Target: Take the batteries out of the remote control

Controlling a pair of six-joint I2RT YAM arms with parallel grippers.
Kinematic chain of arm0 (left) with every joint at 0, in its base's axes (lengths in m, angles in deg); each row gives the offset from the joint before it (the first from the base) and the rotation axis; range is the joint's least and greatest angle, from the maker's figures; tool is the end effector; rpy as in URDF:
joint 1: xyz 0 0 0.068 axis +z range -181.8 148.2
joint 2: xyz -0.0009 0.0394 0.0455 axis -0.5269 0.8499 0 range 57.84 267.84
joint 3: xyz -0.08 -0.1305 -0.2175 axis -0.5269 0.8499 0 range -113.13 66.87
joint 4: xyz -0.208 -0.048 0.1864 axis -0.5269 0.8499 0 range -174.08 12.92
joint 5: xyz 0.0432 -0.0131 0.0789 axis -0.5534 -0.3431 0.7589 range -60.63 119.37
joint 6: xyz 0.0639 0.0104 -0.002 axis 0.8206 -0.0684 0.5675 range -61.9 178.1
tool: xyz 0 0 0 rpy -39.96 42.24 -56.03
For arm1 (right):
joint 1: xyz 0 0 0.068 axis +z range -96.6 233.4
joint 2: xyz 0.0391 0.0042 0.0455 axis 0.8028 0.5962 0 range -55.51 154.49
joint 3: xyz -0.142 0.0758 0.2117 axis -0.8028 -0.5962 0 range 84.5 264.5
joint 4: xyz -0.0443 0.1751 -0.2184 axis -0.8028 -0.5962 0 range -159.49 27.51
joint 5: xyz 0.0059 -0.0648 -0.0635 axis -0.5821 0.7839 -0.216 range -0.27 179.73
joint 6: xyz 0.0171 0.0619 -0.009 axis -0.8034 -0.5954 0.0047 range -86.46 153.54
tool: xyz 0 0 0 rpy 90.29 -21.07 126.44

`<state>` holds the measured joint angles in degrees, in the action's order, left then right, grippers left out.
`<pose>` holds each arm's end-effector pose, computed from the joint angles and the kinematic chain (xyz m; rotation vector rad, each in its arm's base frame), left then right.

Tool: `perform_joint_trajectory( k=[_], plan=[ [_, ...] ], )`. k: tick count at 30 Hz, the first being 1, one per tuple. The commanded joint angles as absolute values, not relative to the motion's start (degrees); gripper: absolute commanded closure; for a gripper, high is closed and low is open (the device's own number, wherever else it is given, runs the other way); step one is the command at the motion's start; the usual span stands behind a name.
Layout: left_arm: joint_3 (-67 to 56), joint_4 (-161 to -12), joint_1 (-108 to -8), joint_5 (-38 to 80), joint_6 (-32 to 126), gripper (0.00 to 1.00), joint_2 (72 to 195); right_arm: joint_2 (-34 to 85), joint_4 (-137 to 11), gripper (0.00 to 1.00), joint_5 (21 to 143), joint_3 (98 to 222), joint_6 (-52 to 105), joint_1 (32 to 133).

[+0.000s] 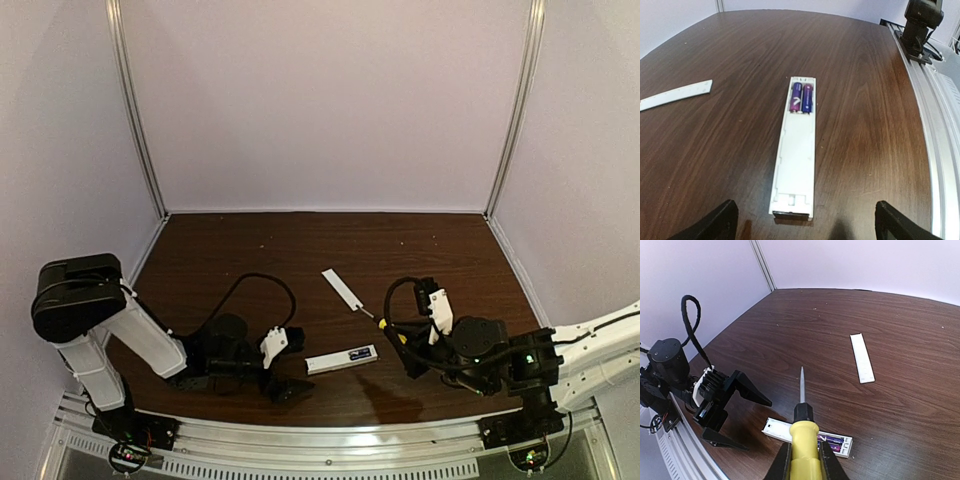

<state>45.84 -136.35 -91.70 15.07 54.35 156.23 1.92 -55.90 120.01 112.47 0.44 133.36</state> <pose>0.1327 -0.2538 0.0669 1.1476 1.7917 -0.9374 0.0693 0.2448 0.2045 -0.4577 1.9444 0.7946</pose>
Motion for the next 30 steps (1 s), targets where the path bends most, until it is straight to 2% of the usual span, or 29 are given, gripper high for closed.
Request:
perform_joint_trajectory(
  k=[1, 17, 30],
  plan=[
    [44.0, -140.6, -91.6, 13.9, 56.0, 0.04, 160.1, 1.6, -56.2, 1.00, 120.4, 111.7, -0.2, 133.2],
    [38.1, -139.3, -91.6, 12.5, 57.2, 0.09, 166.8, 3.1, -53.4, 1.00, 118.0, 110.3, -1.2, 133.2],
    [34.6, -139.3, -91.5, 11.2, 57.5, 0.25, 170.8, 2.9, -53.0, 1.00, 116.9, 109.4, -2.6, 133.2]
  ],
)
